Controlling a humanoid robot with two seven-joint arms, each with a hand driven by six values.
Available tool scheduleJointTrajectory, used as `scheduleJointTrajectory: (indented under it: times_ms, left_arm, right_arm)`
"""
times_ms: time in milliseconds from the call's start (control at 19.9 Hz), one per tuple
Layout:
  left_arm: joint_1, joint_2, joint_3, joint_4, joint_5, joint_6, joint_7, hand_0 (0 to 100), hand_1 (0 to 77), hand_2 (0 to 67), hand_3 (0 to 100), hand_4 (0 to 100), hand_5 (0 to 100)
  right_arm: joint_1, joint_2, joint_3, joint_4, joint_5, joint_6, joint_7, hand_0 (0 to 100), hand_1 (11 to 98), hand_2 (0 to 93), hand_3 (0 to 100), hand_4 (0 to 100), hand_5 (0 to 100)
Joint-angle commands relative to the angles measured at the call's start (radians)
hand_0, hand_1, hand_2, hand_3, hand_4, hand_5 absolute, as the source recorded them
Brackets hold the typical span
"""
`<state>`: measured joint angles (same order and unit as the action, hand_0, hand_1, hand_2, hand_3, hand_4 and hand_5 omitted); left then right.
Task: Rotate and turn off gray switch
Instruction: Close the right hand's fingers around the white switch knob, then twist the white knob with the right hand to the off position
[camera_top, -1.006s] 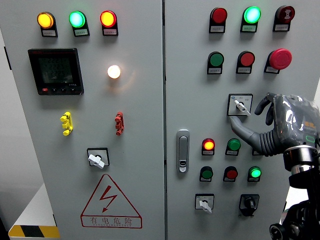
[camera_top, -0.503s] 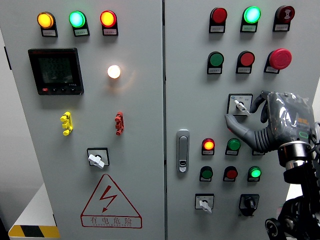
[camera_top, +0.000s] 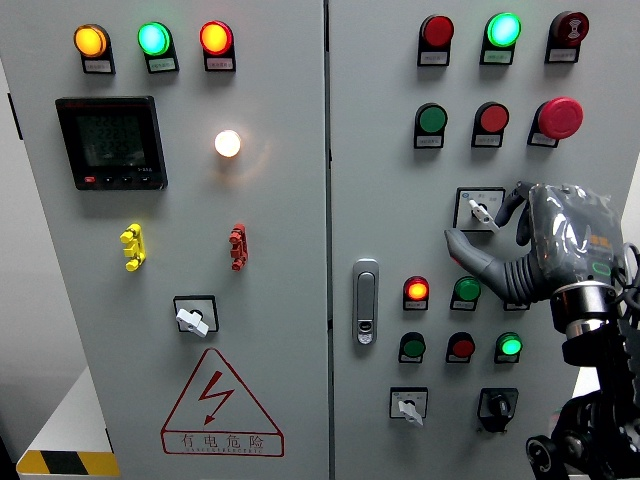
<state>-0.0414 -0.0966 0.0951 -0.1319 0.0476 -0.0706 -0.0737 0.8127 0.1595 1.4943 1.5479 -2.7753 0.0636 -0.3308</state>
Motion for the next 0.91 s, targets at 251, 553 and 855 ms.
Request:
scheduleJointTrajectory:
  times_ms: [251,553,855]
  left_arm:
    - [0.000,0.000,0.000,0.000,0.000,0.000,0.000,84,0.0,13.4,19,8,11]
    - [0.000,0.000,-0.002,0.000,-0.002,0.000,0.000,84,0.0,13.4,19,8,11]
    - [0.000,0.000,0.000,0.000,0.000,0.000,0.000,84,0.0,13.4,19,8,11]
  right_arm:
    - [0.002,0.0000,-0.005,-0.006,0.000,-0.001,-0.001,0,33.9,68.3,90,100,100]
    - [0.002,0.0000,-0.008,-0.008,0.000,0.001,-0.001,12,33.3,69.2,89,100,100]
    - [0.010,0.0000,-0.014,-0.009,-0.001,0.002,-0.001,27,32.6,69.6,89,100,100]
